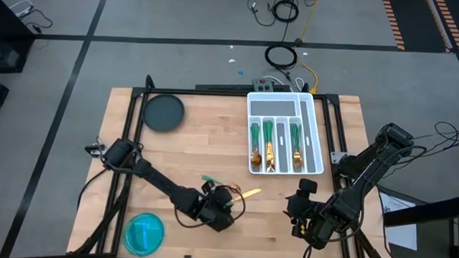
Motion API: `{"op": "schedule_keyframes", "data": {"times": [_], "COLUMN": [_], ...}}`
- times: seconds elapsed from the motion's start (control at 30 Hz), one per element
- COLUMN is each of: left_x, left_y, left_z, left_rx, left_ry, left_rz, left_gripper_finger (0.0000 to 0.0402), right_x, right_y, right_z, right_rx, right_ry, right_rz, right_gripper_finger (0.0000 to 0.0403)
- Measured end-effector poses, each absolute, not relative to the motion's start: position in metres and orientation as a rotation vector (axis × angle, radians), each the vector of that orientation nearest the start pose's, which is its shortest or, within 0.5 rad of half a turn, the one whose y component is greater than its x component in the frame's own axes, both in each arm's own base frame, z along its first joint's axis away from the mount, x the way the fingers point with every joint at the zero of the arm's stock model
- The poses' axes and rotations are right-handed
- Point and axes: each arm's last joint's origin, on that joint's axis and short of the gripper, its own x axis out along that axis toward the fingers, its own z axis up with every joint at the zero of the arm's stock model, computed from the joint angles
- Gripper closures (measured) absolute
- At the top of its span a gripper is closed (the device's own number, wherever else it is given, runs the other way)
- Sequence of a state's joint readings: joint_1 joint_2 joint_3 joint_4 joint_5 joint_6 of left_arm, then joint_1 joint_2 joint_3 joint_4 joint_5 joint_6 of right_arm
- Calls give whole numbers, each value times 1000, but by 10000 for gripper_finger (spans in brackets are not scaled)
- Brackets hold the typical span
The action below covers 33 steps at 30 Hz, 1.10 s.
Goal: Sort silverware
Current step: Put the green knife on the silverware tray with the other green knives
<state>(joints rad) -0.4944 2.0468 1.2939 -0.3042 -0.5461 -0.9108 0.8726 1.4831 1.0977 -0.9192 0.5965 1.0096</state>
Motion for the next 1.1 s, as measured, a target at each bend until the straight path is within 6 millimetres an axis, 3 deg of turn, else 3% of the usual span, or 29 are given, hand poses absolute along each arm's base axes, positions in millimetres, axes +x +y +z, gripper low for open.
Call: {"op": "schedule_keyframes", "data": {"times": [0.23,0.67,0.8,0.97,1.1], "left_x": [372,369,365,363,363], "left_y": [-175,-191,-195,-200,-200], "left_z": [128,91,76,63,60], "left_rx": [-340,-331,-288,-252,-245], "left_ry": [766,807,828,797,797], "left_rz": [445,457,475,512,515], "left_gripper_finger": [214,222,266,370,378], "right_x": [186,180,178,175,172], "right_y": [196,197,199,201,203], "right_z": [241,240,240,239,239], "right_rx": [56,66,86,105,108], "right_ry": [931,944,962,994,995], "right_rz": [-261,-284,-277,-267,-262], "right_gripper_finger": [197,197,197,197,197]}}
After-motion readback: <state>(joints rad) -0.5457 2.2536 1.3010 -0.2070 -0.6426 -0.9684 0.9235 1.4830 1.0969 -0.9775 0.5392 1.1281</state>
